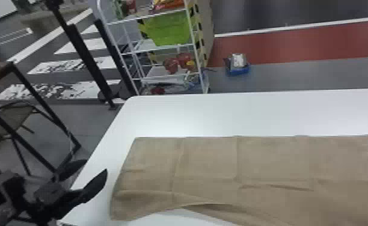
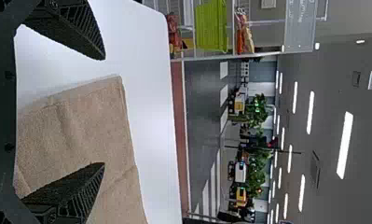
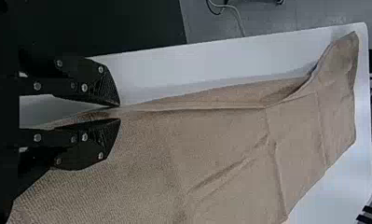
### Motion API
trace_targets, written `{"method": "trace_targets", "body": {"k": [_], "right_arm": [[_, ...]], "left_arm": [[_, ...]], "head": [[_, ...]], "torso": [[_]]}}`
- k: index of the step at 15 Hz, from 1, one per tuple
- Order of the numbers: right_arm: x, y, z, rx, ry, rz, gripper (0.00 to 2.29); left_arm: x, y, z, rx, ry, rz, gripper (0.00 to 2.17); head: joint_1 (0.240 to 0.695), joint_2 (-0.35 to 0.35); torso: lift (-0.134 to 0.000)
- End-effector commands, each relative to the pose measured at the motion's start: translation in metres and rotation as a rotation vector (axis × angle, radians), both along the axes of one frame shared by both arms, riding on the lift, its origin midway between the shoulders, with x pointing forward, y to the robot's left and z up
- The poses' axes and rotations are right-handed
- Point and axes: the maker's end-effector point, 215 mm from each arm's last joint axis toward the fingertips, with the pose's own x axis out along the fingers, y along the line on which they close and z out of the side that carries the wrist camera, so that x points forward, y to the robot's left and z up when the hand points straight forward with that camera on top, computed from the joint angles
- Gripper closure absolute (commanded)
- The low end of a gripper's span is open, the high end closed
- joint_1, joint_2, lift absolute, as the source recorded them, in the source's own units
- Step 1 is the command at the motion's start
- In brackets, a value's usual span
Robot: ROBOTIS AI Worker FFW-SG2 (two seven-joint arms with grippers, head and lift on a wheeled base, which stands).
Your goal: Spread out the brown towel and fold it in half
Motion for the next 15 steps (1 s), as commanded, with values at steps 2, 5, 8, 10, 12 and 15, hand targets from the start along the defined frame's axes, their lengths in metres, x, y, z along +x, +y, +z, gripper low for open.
{"method": "trace_targets", "body": {"k": [2,5,8,10,12,15], "right_arm": [[0.009,-0.01,0.043,0.173,0.065,-0.137,0.01],[0.031,-0.014,0.096,0.48,0.104,-0.307,0.04],[0.046,-0.028,0.094,0.473,0.063,-0.345,0.04],[0.07,-0.042,0.089,0.444,0.043,-0.4,0.04],[0.095,-0.063,0.079,0.398,0.023,-0.484,0.04],[0.127,-0.077,0.066,0.348,0.01,-0.554,0.04]], "left_arm": [[0.0,-0.003,0.001,0.001,0.001,-0.012,0.08],[-0.001,-0.027,-0.003,0.015,0.025,-0.073,0.08],[-0.006,-0.055,-0.022,0.092,0.125,-0.188,0.08],[-0.017,-0.065,-0.021,0.128,0.164,-0.265,0.08],[-0.034,-0.07,-0.028,0.181,0.234,-0.328,0.08],[-0.042,-0.072,-0.038,0.246,0.268,-0.356,0.08]], "head": [[0.695,0.35],[0.695,0.35],[0.695,0.35],[0.695,0.35],[0.695,0.319],[0.695,0.256]], "torso": [[-0.134],[-0.134],[-0.134],[-0.134],[-0.134],[-0.134]]}}
